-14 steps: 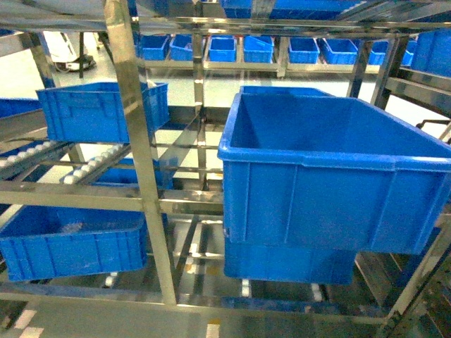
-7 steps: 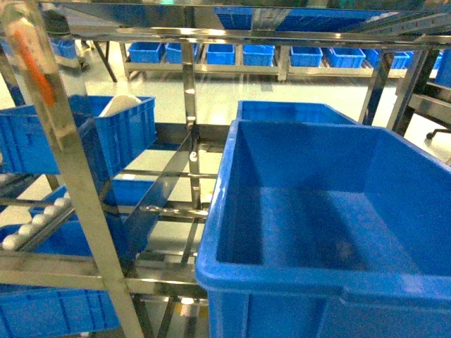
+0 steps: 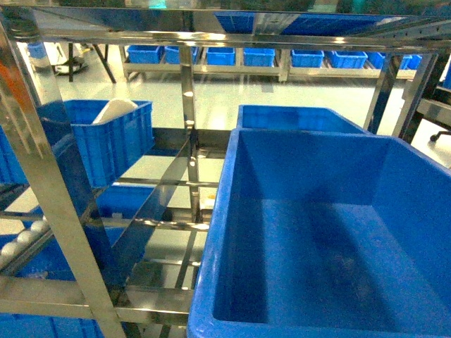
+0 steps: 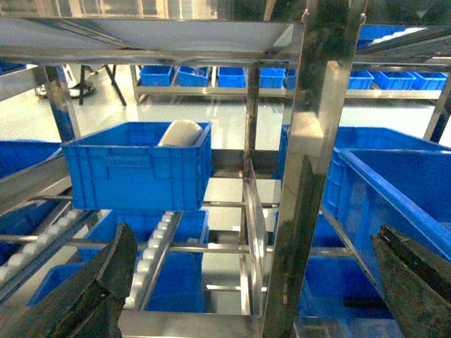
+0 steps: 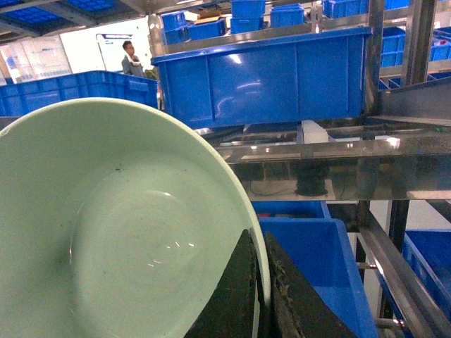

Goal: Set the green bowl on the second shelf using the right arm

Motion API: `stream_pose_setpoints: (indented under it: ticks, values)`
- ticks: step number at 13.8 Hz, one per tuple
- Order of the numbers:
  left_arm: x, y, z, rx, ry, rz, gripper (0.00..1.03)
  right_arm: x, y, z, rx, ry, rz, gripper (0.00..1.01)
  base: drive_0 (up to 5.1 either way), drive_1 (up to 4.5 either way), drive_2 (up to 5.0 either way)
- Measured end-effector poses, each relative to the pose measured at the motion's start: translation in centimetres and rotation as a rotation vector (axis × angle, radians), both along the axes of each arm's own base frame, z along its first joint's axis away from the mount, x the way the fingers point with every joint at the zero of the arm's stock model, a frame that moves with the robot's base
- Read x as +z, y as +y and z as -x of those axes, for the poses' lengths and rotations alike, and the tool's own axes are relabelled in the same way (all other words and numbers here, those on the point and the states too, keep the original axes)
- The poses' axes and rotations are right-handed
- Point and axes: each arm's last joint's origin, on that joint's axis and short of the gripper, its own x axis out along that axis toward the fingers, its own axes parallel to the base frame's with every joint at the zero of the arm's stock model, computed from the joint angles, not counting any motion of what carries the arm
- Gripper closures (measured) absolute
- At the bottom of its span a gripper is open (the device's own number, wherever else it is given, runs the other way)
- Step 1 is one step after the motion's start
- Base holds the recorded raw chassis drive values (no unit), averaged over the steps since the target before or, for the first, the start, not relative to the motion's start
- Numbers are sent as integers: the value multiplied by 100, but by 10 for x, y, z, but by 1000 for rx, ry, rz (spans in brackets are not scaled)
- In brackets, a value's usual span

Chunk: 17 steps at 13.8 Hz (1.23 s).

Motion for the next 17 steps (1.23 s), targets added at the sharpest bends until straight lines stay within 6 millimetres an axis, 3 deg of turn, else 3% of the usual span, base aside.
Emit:
stream_pose_setpoints:
  ticks: [5,8,12,17]
  values:
    - [0,0,0,0,-2,0,5,0,0,0,5,-1,1,99,0,0,0]
    - [0,0,0,0,-2,0,5,-27,0,-7,53,70,49,99,0,0,0]
    - [0,0,0,0,-2,0,5,-40,-8,-28,60,97,98,99,0,0,0]
    - [0,0,0,0,-2,0,5,-35,-6,-29,65,61,110,99,0,0,0]
